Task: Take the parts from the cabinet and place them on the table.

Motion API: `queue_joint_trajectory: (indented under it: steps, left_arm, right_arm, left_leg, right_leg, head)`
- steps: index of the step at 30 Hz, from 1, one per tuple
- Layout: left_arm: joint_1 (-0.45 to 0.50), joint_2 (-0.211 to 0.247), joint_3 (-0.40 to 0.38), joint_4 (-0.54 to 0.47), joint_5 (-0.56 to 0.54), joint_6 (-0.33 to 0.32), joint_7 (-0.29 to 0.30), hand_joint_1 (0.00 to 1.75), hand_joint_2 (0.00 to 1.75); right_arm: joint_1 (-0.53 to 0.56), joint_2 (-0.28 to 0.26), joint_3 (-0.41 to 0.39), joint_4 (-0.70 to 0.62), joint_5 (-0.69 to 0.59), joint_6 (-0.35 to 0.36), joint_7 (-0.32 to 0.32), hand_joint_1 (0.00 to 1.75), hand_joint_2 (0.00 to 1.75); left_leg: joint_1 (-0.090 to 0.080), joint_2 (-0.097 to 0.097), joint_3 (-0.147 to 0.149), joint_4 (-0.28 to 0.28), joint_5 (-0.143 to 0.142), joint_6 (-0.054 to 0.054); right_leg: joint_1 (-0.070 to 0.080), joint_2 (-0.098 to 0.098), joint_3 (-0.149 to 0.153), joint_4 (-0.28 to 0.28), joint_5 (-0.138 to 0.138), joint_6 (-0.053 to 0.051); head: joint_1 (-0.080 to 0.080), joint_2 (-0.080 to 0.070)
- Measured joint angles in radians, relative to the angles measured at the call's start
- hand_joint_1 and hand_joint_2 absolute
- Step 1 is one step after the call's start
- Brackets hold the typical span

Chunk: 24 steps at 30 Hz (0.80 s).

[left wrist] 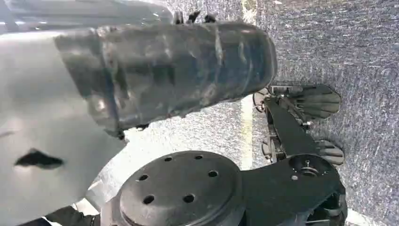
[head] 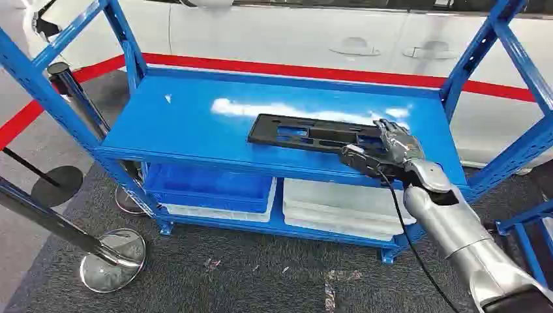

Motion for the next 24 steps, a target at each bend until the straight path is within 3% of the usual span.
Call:
queue_joint_trajectory:
  steps: [7, 21, 22, 24]
  left_arm:
    - [0.0, 0.0, -0.005, 0.0, 0.001, 0.002, -0.005, 0.0, 0.0]
    - [0.0, 0.0, -0.005, 0.0, 0.016, 0.011, -0.006, 0.0, 0.0]
    - [0.0, 0.0, -0.005, 0.0, 0.018, 0.011, -0.006, 0.0, 0.0]
    - [0.0, 0.0, -0.005, 0.0, 0.023, 0.011, -0.005, 0.0, 0.0]
  right_arm:
    - [-0.018, 0.025, 0.0, 0.127, 0.005, -0.005, -0.007, 0.0, 1.75]
    - [-0.037, 0.071, 0.0, 0.233, 0.029, -0.032, -0.033, 0.0, 1.75]
    - [-0.038, 0.073, 0.0, 0.236, 0.02, -0.04, -0.047, 0.0, 0.0]
    - [-0.038, 0.077, -0.008, 0.232, -0.02, -0.052, -0.085, 0.0, 0.0]
  left_leg:
    - [0.0, 0.0, 0.0, 0.0, 0.0, 0.0]
    - [0.0, 0.0, 0.0, 0.0, 0.0, 0.0]
    - [0.0, 0.0, 0.0, 0.0, 0.0, 0.0]
    - [0.0, 0.0, 0.0, 0.0, 0.0, 0.0]
  right_leg:
    - [0.0, 0.0, 0.0, 0.0, 0.0, 0.0]
    - [0.0, 0.0, 0.0, 0.0, 0.0, 0.0]
    - [0.0, 0.0, 0.0, 0.0, 0.0, 0.0]
    - [0.0, 0.0, 0.0, 0.0, 0.0, 0.0]
  head:
    - [0.0, 0.0]
    - [0.0, 0.0]
    - [0.0, 0.0]
    - [0.0, 0.0]
